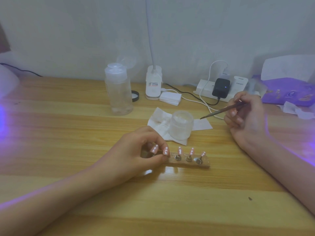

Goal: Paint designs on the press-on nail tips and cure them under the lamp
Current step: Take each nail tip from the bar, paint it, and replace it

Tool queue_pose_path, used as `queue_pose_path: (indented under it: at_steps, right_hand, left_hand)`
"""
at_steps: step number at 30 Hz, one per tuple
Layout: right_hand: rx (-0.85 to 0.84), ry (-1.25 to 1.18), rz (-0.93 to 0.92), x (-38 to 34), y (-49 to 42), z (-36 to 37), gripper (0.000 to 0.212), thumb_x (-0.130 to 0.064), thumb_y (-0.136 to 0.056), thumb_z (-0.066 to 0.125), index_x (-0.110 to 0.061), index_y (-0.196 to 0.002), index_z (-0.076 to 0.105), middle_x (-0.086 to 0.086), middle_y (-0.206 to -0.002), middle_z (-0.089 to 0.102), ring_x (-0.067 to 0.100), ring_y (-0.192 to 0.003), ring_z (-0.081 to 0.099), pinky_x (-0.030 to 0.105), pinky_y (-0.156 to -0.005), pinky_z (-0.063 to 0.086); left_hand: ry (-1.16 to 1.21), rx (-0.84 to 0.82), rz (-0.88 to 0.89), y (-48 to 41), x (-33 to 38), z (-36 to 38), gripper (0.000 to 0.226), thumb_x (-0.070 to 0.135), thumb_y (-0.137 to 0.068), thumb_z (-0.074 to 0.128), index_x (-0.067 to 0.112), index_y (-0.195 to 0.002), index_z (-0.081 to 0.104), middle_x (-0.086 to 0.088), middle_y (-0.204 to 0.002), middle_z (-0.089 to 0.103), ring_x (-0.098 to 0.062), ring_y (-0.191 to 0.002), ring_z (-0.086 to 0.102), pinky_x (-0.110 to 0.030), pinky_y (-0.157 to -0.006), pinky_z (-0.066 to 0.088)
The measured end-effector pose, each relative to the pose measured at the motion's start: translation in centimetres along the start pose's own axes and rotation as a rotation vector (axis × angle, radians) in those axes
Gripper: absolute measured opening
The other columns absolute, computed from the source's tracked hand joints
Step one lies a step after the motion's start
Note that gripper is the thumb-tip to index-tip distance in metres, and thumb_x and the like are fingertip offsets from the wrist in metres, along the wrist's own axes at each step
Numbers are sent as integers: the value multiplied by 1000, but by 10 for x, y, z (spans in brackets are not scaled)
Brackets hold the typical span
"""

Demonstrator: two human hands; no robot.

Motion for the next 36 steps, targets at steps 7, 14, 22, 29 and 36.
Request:
queue_pose_path:
  at_steps: [7,14,22,29,36]
  right_hand:
    - [2,4,4,0,1,0,28,-9,-94,31,-15,-70,43,0,-48,45,9,-32,23,19,-34,19]
    - [-5,17,0,1,0,0,29,-8,-94,32,-15,-69,46,1,-47,45,9,-32,22,18,-35,20]
    - [-5,33,16,2,-1,1,30,-9,-94,33,-16,-69,48,2,-47,45,9,-32,22,20,-37,18]
    - [-9,43,14,0,2,3,31,-9,-93,33,-16,-68,49,1,-51,44,9,-34,25,20,-39,18]
    - [-128,221,-138,-3,10,15,28,-17,-103,41,-20,-77,50,-3,-57,58,11,-43,48,17,-38,31]
  left_hand:
    - [-9,10,2,1,-1,0,18,17,-82,75,32,-74,69,7,-86,59,-13,-78,60,-29,-75,52]
    - [-112,-42,9,-3,8,0,24,12,-77,82,34,-84,74,13,-95,60,-8,-74,57,-11,-69,42]
    - [-235,27,118,-10,16,14,8,33,-79,78,36,-80,71,18,-95,61,-7,-77,58,-30,-76,39]
    - [-666,157,383,-3,29,17,13,43,-84,59,39,-77,69,21,-92,64,-4,-88,54,-34,-76,29]
    - [-489,300,559,-3,57,-21,3,38,-89,62,37,-87,65,22,-92,73,-1,-86,66,-31,-87,36]
Point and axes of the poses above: each hand's wrist, its own y-axis away from the middle knuckle, its own z-axis out of the palm, x = y × z, the point moved 2 cm from there along -y, towards the middle knuckle
